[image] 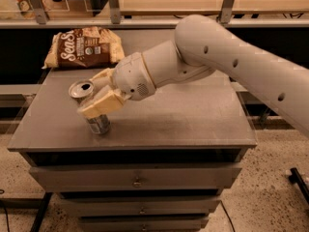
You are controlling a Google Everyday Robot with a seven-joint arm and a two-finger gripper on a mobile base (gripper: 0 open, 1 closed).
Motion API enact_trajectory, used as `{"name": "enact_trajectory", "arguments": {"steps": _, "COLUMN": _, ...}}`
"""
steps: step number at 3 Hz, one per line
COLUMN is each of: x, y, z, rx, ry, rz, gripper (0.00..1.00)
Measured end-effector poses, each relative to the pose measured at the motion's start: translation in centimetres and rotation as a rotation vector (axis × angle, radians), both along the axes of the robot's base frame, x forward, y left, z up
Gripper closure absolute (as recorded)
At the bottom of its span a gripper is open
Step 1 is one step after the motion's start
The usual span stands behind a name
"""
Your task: Knock redbull can over
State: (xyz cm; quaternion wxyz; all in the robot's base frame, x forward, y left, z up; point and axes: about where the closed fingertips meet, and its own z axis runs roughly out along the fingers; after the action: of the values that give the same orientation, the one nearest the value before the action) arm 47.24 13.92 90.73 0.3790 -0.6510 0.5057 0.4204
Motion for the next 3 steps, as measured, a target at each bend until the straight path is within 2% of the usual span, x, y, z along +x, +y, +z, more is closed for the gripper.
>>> {"name": "enact_trajectory", "arguments": {"steps": 1, "x": 0.3, "y": -3.9, "z": 3.7, "rx": -0.18, "ry": -0.112, "rz": -0.096, "gripper": 1.0}}
{"name": "enact_trajectory", "arguments": {"steps": 2, "x": 2.7, "y": -7.8, "z": 7.6, "rx": -0.373, "ry": -0.191, "rz": -0.19, "gripper": 1.0}}
{"name": "enact_trajectory", "arguments": {"steps": 3, "x": 6.4, "y": -10.0, "z": 6.7, "rx": -0.58, "ry": -0.186, "rz": -0.206, "gripper": 1.0}}
